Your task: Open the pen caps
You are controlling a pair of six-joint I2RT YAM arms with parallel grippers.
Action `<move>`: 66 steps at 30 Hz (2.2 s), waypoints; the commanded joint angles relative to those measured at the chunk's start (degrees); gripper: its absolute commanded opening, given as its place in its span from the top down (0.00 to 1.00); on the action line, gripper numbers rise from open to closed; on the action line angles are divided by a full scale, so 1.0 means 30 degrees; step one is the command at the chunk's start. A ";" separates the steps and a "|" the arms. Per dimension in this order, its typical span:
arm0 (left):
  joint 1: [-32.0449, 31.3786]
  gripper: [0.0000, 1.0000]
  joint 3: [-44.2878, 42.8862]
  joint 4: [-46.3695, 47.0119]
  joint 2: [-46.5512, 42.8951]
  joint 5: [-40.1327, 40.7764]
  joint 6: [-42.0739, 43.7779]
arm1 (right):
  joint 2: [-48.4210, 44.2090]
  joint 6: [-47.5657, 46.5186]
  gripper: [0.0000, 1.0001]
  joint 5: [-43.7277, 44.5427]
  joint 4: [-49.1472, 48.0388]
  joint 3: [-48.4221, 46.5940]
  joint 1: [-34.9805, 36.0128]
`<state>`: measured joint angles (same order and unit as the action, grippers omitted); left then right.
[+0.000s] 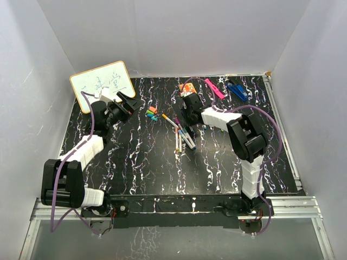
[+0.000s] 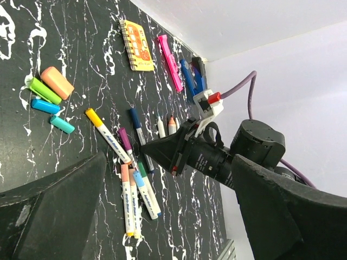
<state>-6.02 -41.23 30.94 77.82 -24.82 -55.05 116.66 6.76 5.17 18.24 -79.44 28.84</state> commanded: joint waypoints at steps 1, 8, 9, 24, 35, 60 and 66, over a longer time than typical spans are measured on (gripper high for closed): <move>0.0015 0.01 -0.0127 0.1008 0.0323 -0.1141 0.0025 | -0.1013 -0.0108 1.00 0.0834 -0.0991 0.0577 -0.0004; -0.0484 0.02 0.0671 0.3129 0.1909 -0.1773 -0.1625 | -0.5208 -0.0060 1.00 -0.1781 -0.3604 0.2643 0.0134; -0.0696 0.02 0.0589 0.3024 0.2073 -0.1691 -0.1583 | -0.5439 -0.0010 1.00 -0.2078 -0.3441 0.2578 0.0189; -0.3669 0.13 -0.1811 0.3777 0.5615 -0.1249 -0.1888 | -0.7625 0.0865 1.00 -0.2871 -0.2616 0.2756 0.3402; -0.4080 0.26 -0.1885 0.4103 0.6001 -0.0927 -0.1851 | -0.7752 0.0946 1.00 -0.2942 -0.2380 0.2670 0.4462; -0.4218 1.00 -0.1953 0.5682 0.6519 -0.2593 -0.2051 | -0.7330 0.0744 0.78 -0.2783 -0.2287 0.2359 0.4628; -0.4335 1.00 -0.2094 0.5497 0.6366 -0.2611 -0.1983 | -0.7119 0.0733 0.56 -0.2677 -0.2216 0.2125 0.4653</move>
<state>-18.52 -45.39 46.22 97.38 -30.96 -62.00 96.03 9.13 -3.31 13.08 -70.91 42.39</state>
